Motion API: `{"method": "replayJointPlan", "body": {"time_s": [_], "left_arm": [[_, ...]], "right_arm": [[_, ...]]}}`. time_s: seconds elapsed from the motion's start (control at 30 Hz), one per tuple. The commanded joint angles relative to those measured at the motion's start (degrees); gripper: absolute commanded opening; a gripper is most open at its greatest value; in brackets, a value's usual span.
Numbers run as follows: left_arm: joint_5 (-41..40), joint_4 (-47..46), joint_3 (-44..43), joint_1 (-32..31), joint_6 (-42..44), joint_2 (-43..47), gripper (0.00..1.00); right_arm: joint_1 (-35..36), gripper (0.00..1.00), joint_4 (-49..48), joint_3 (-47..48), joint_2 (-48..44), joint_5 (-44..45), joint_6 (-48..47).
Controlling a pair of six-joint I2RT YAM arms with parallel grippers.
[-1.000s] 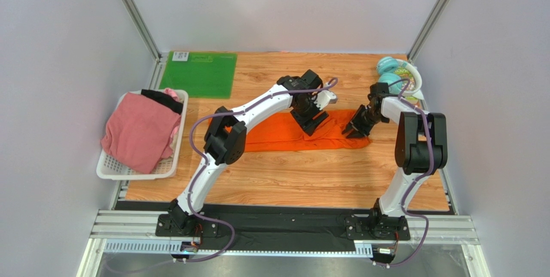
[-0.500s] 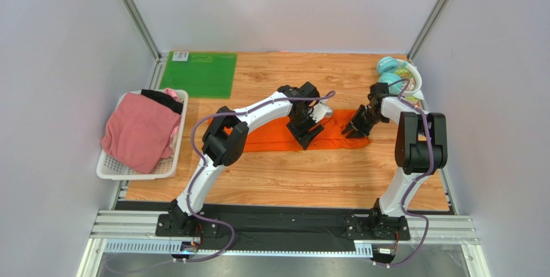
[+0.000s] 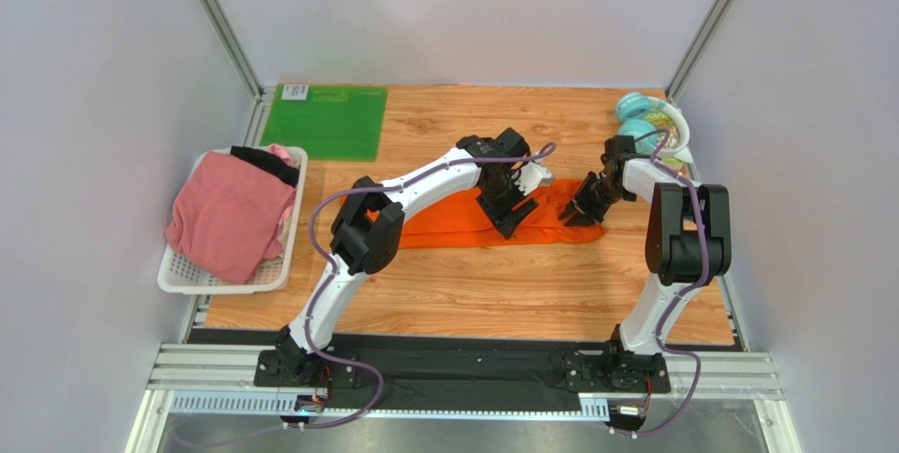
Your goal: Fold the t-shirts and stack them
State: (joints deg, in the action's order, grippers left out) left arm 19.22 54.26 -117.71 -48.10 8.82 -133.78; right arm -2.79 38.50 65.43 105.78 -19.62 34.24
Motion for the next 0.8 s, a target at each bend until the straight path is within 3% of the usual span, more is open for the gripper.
{"method": "replayJointPlan", "body": {"time_s": [0.0,0.33,0.53,0.77], "left_arm": [[3.62,0.32,-3.23,-0.42,-1.52,4.04,0.7],[10.57,4.01,-2.09,-0.95,-1.88,1.68,0.71],[7.85,2.7,-2.35,-1.03,-1.7,0.1,0.71],[5.21,2.7,-8.58,0.37,-2.75,-2.89,0.71]], "right_arm": [[0.15,0.29,-1.23,-0.92,1.62,0.28,-0.58],[0.24,0.28,-1.32,-0.83,1.8,-0.07,-0.58],[0.24,0.28,-1.59,-1.09,1.89,-0.25,-0.49],[0.24,0.28,-1.85,-1.53,1.63,-0.33,-0.4]]}}
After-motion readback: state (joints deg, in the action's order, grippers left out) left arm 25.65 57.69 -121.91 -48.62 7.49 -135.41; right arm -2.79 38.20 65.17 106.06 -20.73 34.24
